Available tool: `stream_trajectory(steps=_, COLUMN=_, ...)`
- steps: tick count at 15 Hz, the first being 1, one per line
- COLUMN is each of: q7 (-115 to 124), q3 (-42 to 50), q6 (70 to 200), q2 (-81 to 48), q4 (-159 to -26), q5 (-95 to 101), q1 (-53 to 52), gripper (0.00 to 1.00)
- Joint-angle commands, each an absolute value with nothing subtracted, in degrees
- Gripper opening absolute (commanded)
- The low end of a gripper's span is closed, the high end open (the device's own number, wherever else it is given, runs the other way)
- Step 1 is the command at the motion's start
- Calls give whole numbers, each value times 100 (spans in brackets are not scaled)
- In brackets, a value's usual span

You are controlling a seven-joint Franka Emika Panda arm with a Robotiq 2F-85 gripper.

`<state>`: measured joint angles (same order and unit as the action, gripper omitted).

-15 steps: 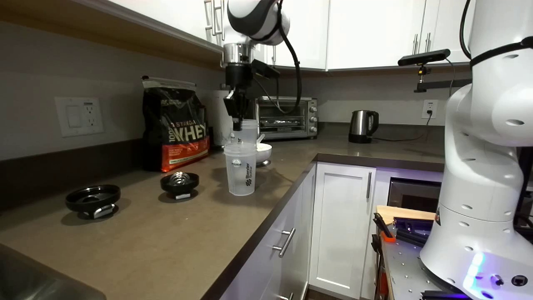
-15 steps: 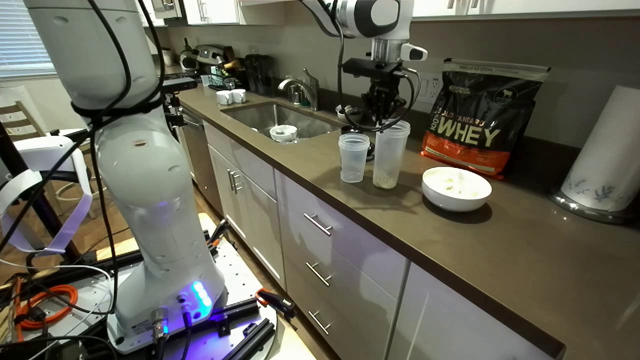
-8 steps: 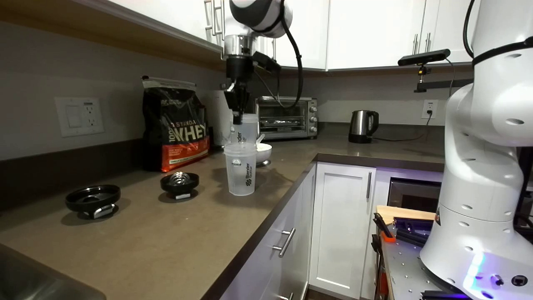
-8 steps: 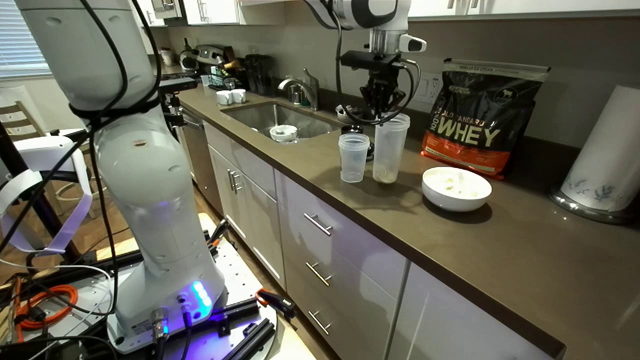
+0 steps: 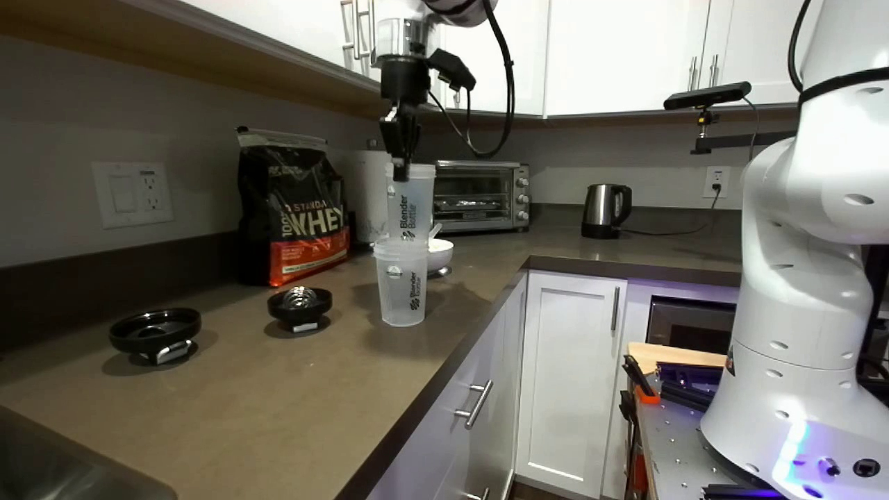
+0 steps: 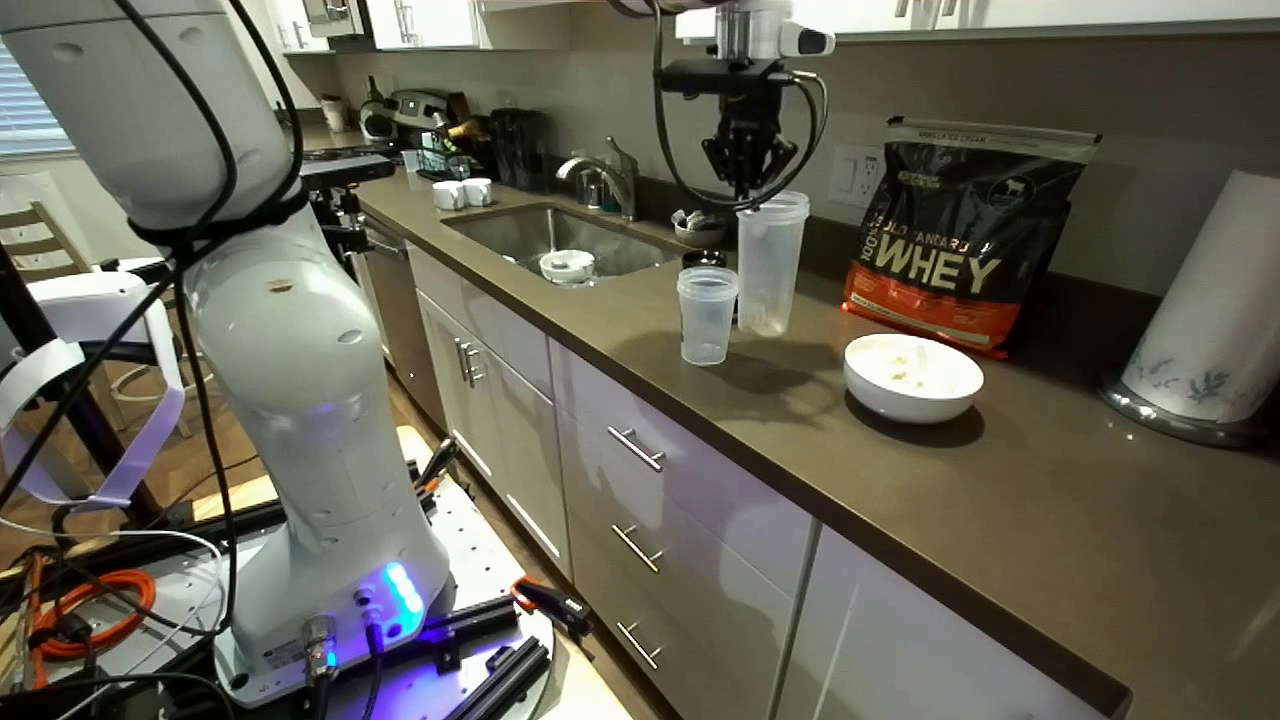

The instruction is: Move the bigger cup to the left

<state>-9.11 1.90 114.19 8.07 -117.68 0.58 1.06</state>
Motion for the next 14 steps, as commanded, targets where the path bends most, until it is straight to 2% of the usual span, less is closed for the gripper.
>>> stream_trajectory(steps=1, q7=-861, q3=81, q6=11132, q2=1131, q4=-11706, q5=358, q1=51, gripper=4)
stream_trajectory(steps=14, q7=-852, q3=-169, q6=11009, q2=1602, q4=-11664, q5=840, q1=-79, gripper=4)
